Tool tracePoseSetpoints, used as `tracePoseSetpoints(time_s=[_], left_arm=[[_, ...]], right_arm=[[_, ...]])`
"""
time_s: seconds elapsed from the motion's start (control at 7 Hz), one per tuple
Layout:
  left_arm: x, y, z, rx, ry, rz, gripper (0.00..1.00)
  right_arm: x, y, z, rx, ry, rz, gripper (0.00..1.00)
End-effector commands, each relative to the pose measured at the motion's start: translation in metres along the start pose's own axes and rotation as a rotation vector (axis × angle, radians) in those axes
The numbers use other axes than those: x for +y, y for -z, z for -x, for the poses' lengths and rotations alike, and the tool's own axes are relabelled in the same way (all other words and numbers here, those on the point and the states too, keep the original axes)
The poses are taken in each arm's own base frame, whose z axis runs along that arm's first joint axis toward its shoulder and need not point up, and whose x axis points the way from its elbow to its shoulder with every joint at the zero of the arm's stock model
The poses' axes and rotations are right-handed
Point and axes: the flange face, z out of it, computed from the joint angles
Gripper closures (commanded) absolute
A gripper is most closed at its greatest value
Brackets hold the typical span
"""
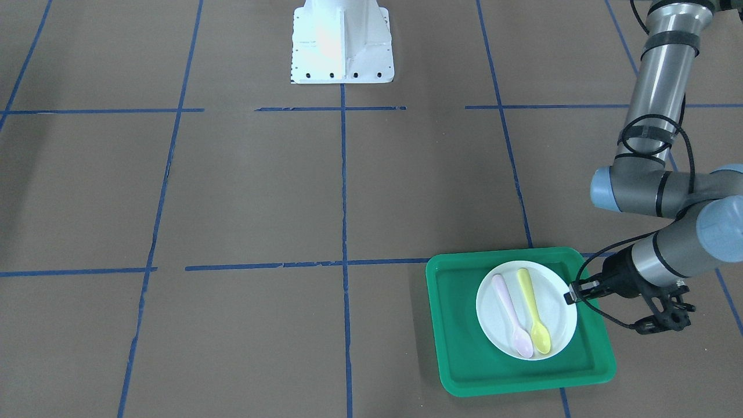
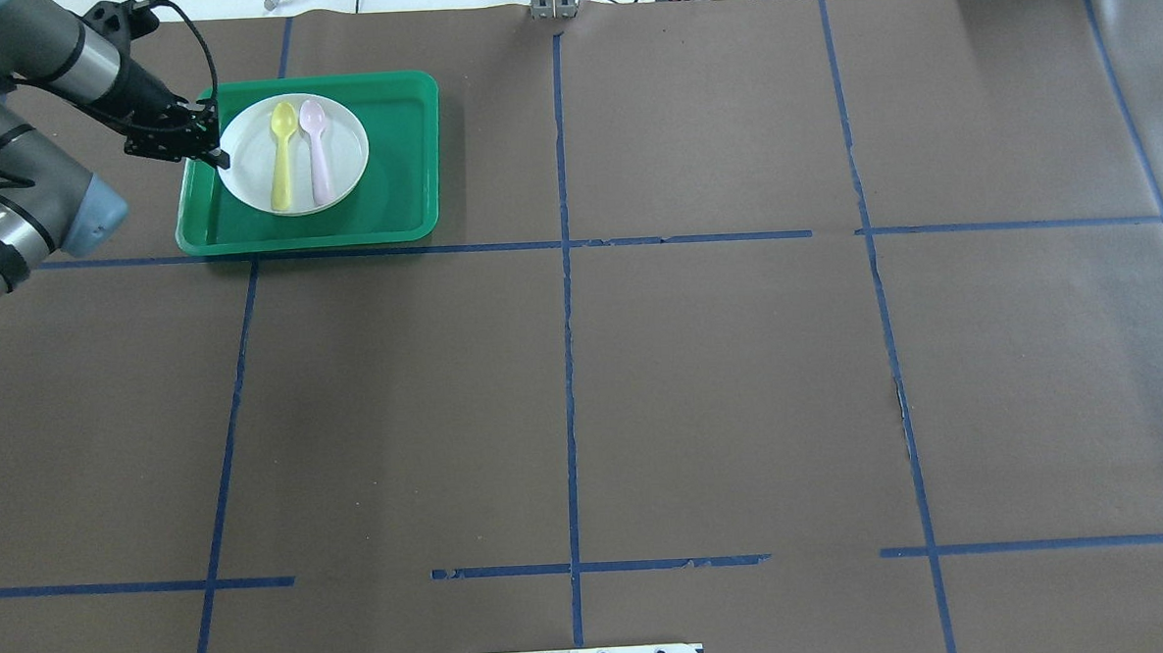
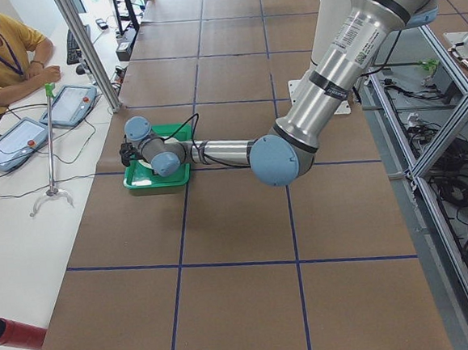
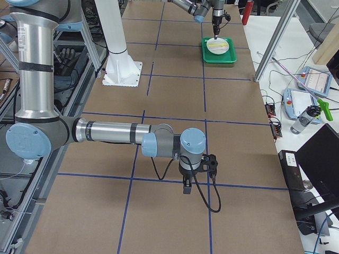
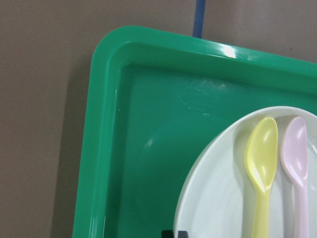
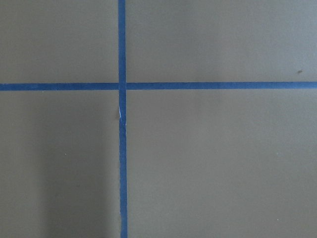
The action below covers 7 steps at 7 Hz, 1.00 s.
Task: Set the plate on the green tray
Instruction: 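Lower the plate into the tray and open the left gripper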
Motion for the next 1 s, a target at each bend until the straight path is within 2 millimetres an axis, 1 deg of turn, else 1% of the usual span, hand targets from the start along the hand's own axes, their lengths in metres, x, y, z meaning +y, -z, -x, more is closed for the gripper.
tracePoseSetpoints(time_s=[0.0, 0.14, 0.29, 0.43, 0.57, 0.71, 0.86], left_arm=[[0.007, -0.026, -0.011, -0.006, -0.003, 0.018, 1.0], [0.007, -0.024, -0.013, -0.003, -0.006, 0.014, 0.45], [0.007, -0.013, -0.019, 0.011, -0.013, 0.0, 0.0], [-0.001, 0.012, -0.018, 0.029, 0.036, -0.032, 0.0], [0.005, 0.049, -0.006, 0.058, 0.033, -0.071, 0.0], [0.023, 0.082, 0.031, 0.051, 0.057, -0.073, 0.0], [0.036, 0.111, 0.057, 0.058, 0.012, -0.038, 0.0]], right_arm=[[0.0, 0.0, 0.0, -0.001, -0.001, 0.001, 0.0], [0.0, 0.0, 0.0, 0.001, 0.0, 0.0, 0.0], [0.0, 0.0, 0.0, 0.001, 0.0, 0.0, 0.0], [0.0, 0.0, 0.0, 0.001, 0.0, 0.0, 0.0], [0.0, 0.0, 0.0, -0.001, 0.0, 0.0, 0.0], [0.001, 0.0, -0.001, 0.001, -0.001, 0.001, 0.0], [0.0, 0.0, 0.0, 0.001, 0.0, 0.0, 0.0]])
